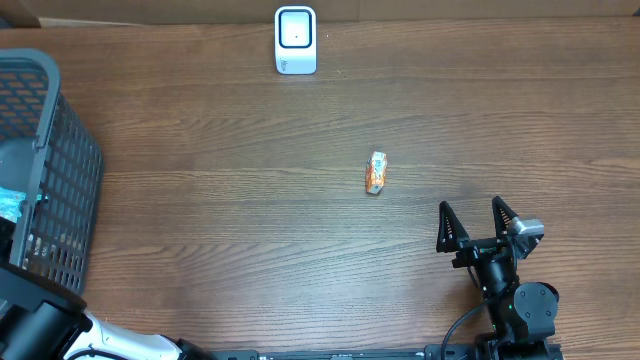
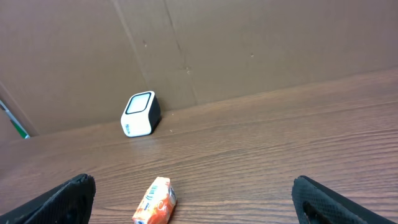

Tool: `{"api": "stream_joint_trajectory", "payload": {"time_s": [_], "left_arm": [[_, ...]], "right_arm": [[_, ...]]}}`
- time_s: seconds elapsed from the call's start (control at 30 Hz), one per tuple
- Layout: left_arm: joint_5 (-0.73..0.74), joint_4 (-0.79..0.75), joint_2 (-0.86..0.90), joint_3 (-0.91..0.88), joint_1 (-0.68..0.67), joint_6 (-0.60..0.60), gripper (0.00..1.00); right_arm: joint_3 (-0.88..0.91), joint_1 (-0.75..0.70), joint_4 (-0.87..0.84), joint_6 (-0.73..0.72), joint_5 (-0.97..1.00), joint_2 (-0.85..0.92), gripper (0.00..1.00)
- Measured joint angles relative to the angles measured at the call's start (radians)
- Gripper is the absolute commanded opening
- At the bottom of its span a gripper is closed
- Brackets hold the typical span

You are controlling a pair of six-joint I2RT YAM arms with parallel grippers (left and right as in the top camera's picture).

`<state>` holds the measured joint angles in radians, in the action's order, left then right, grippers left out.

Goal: Scan the item barcode
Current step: 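Grasp the clear bag of dried mushrooms in the basket with the left gripper, then carry the mushroom bag with the left gripper and drop it beside the orange packet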

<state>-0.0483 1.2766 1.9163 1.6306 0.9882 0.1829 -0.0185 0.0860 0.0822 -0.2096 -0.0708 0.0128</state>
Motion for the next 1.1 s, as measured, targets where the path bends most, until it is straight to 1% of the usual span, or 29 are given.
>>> {"api": "stream_joint_trajectory", "payload": {"time_s": [0.1,0.27,0.4,0.5,0.57,0.67,0.7,0.73,0.83,0.97,1.1], "left_arm": [[0.0,0.07,0.0,0.103,0.0,0.0,0.04],[0.001,0.185,0.0,0.324,-0.006,0.002,0.04],[0.045,0.24,0.0,0.494,-0.024,0.014,0.04],[0.13,0.25,-0.007,0.62,-0.052,0.047,0.04],[0.238,0.23,-0.043,0.731,-0.089,0.094,0.04],[0.335,0.187,-0.093,0.816,-0.136,0.134,0.04],[0.383,0.174,-0.128,0.845,-0.175,0.148,0.04],[0.394,0.173,-0.139,0.853,-0.187,0.151,0.04],[0.451,0.182,-0.217,0.877,-0.34,0.151,0.04],[0.501,0.237,-0.257,0.884,-0.597,0.084,0.04],[0.505,0.273,-0.233,0.839,-0.8,0.033,0.04]], "right_arm": [[0.0,0.0,0.0,0.0,0.0,0.0,1.0],[0.0,0.0,-0.001,0.0,0.0,0.0,1.0],[0.0,0.0,0.0,0.0,0.0,0.0,1.0],[0.0,0.0,0.0,0.0,0.0,0.0,1.0],[0.0,0.0,0.0,0.0,0.0,0.0,1.0],[0.0,0.0,0.0,0.0,-0.001,0.0,1.0],[0.0,0.0,0.0,0.0,0.0,0.0,1.0],[0.0,0.0,0.0,0.0,0.0,0.0,1.0],[0.0,0.0,0.0,0.0,0.0,0.0,1.0],[0.0,0.0,0.0,0.0,0.0,0.0,1.0],[0.0,0.0,0.0,0.0,0.0,0.0,1.0]]}}
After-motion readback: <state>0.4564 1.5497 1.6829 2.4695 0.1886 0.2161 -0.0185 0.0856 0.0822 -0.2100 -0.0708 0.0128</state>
